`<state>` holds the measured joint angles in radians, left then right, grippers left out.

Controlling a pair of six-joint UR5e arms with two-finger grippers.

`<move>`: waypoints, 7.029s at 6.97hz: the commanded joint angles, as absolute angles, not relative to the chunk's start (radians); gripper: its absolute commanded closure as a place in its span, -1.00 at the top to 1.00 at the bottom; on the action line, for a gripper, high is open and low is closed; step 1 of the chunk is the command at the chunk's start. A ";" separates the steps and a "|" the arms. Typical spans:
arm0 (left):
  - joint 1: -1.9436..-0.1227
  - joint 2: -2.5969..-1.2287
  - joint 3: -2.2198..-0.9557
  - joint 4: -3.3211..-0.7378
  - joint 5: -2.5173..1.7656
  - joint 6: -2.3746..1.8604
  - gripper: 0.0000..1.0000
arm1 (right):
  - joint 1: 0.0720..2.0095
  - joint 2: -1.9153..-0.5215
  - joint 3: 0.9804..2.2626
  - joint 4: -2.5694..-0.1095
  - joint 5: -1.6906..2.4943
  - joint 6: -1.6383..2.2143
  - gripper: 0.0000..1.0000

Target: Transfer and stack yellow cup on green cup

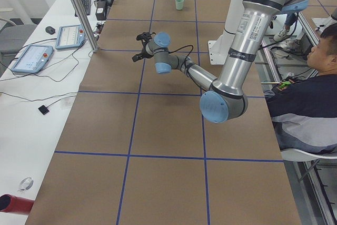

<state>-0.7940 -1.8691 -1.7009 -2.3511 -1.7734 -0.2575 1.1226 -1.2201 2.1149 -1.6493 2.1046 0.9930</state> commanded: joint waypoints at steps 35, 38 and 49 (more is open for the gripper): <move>-1.401 -1.508 -1.813 -1.566 -2.125 0.034 1.00 | 1.014 -2.045 1.899 -0.522 2.060 0.666 -1.00; -1.401 -1.506 -1.812 -1.566 -2.125 0.034 0.99 | 1.011 -2.005 1.872 -0.523 2.062 0.672 0.29; -1.518 -1.499 -1.737 -1.495 -2.222 0.186 1.00 | 1.398 -1.754 1.870 -1.269 2.327 0.115 0.99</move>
